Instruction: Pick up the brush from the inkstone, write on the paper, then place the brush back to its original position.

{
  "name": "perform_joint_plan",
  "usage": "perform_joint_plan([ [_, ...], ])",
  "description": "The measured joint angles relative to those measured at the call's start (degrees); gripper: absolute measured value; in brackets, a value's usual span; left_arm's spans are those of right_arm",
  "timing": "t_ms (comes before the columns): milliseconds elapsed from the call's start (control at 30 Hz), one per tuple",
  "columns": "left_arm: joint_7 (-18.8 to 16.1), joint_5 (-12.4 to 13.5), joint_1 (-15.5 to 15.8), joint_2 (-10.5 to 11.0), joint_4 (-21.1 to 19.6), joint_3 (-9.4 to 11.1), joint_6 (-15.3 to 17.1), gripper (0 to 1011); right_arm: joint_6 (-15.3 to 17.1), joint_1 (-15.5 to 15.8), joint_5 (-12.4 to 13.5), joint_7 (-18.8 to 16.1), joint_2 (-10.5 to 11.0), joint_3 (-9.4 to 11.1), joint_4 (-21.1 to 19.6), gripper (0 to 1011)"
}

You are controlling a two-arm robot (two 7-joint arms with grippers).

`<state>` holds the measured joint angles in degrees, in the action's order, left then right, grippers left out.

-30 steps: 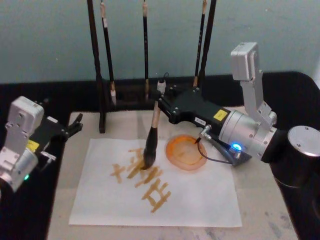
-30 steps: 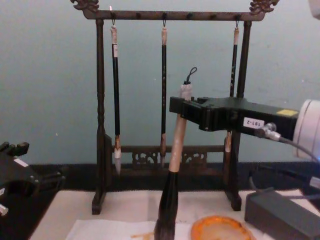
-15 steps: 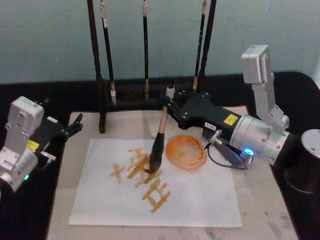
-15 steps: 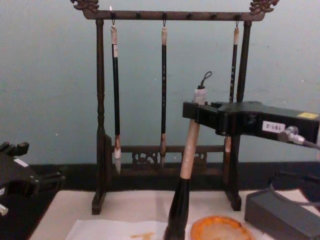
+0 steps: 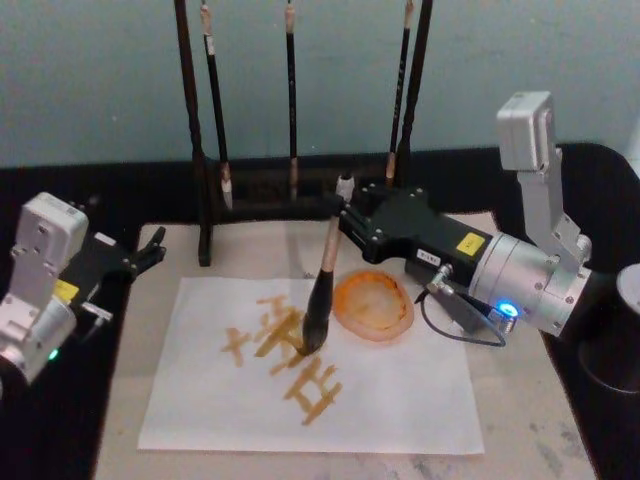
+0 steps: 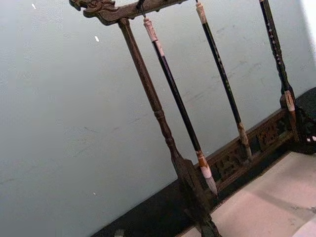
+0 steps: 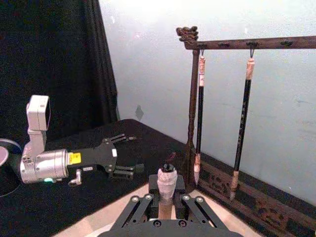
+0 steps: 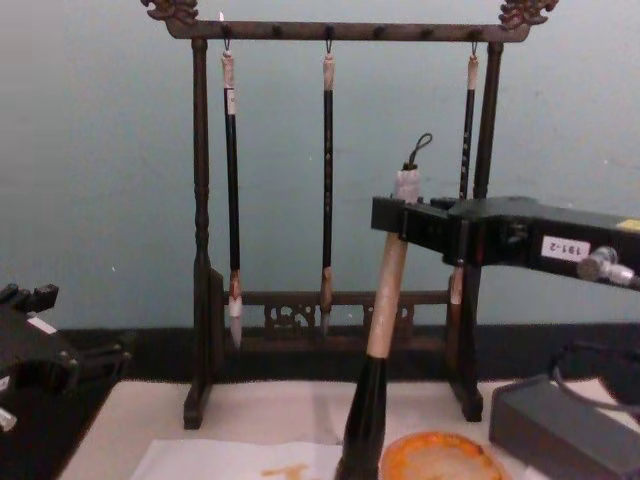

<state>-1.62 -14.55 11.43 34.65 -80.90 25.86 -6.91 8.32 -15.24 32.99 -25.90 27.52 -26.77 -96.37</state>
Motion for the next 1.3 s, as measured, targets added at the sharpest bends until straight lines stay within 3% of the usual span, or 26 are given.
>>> perform_joint_plan([
  [700, 0.0, 0.0, 0.0, 0.0, 0.0, 0.0, 0.0, 1010, 0.1, 1.6, 1.9, 0.1, 2.8, 0.6, -2.8, 175],
  [1300, 0.0, 0.0, 0.0, 0.0, 0.0, 0.0, 0.0, 1010, -2.5, -1.5, 1.9, 1.9, -1.8, 0.7, 1.2, 175],
])
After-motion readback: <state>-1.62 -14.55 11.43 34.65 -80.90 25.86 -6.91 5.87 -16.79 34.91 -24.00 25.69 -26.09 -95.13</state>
